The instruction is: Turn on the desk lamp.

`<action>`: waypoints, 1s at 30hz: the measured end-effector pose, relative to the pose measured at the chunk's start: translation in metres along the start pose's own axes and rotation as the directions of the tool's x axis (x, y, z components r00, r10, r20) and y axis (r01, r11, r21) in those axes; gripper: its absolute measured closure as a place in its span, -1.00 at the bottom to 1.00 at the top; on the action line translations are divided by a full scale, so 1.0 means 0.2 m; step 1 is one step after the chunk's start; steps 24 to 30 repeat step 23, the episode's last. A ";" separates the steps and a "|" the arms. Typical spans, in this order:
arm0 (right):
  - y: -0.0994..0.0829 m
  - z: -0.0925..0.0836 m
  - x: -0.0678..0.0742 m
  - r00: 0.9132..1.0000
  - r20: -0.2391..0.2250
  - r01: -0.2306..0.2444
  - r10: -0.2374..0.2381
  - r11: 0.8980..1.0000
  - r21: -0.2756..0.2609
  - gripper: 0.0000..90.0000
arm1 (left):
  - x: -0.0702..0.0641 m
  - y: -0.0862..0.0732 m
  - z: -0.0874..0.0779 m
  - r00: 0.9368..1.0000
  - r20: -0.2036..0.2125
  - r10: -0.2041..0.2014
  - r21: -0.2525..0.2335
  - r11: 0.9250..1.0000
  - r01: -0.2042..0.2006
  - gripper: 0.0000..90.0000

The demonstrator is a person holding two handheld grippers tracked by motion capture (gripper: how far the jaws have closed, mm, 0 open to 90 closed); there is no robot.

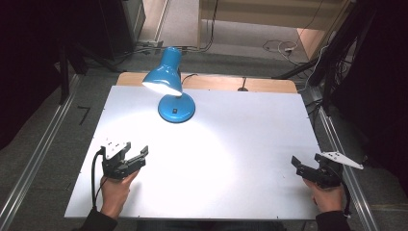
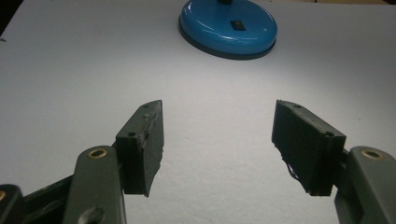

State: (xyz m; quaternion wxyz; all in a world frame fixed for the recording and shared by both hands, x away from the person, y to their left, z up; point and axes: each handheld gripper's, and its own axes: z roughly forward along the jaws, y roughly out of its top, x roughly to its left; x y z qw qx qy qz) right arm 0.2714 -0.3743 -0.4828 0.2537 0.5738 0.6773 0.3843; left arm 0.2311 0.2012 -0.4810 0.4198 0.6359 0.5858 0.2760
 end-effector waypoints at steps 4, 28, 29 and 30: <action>0.00 0.00 0.00 1.000 0.000 -0.001 0.001 1.000 0.001 -0.87 | 0.00 -0.01 -0.02 1.000 -0.002 -0.001 0.005 1.000 0.001 -0.23; 0.00 0.00 0.00 1.000 0.001 0.001 -0.001 1.000 0.002 -0.87 | 0.05 -0.05 -0.05 1.000 -0.027 -0.002 0.017 1.000 0.002 -0.23; 0.00 0.00 0.00 1.000 0.001 0.001 -0.001 1.000 0.002 -0.87 | 0.05 -0.05 -0.05 1.000 -0.027 -0.002 0.017 1.000 0.002 -0.23; 0.00 0.00 0.00 1.000 0.001 0.001 -0.001 1.000 0.002 -0.87 | 0.05 -0.05 -0.05 1.000 -0.027 -0.002 0.017 1.000 0.002 -0.23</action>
